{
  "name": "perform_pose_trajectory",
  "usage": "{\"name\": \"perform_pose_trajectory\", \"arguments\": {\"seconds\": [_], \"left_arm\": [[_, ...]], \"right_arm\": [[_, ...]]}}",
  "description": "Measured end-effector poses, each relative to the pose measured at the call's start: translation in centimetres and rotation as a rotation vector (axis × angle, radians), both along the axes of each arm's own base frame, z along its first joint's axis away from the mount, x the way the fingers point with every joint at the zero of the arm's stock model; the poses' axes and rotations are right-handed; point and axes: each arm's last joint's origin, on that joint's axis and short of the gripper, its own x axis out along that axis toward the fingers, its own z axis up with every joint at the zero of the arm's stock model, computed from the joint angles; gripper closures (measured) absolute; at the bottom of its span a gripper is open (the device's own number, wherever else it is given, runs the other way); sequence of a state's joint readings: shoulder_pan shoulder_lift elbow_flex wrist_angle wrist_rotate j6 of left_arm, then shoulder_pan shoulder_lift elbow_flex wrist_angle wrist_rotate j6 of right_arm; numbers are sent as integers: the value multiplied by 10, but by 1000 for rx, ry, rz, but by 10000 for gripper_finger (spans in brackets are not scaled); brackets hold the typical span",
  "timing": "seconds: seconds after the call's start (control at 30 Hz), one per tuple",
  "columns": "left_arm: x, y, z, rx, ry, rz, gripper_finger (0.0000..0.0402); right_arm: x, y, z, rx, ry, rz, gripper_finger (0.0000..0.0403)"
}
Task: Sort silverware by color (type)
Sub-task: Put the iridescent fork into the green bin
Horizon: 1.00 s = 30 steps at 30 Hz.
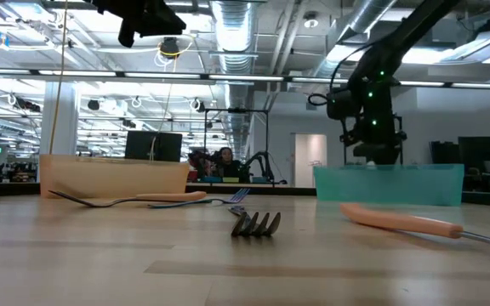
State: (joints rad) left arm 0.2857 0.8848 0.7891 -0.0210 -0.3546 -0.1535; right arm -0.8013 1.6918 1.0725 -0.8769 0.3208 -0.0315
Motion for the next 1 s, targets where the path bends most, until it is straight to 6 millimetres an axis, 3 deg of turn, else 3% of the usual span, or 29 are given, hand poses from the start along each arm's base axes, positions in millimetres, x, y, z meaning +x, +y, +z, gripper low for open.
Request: {"name": "perform_pose_trajectory", "arguments": {"seconds": [0.43, 1.0], "left_arm": [[0, 1, 0, 3, 1, 27, 329], [-1, 1, -1, 2, 10, 55, 329]], "right_arm": [[7, -8, -37, 77, 84, 32, 383], [11, -10, -40, 66, 63, 56, 360]]}}
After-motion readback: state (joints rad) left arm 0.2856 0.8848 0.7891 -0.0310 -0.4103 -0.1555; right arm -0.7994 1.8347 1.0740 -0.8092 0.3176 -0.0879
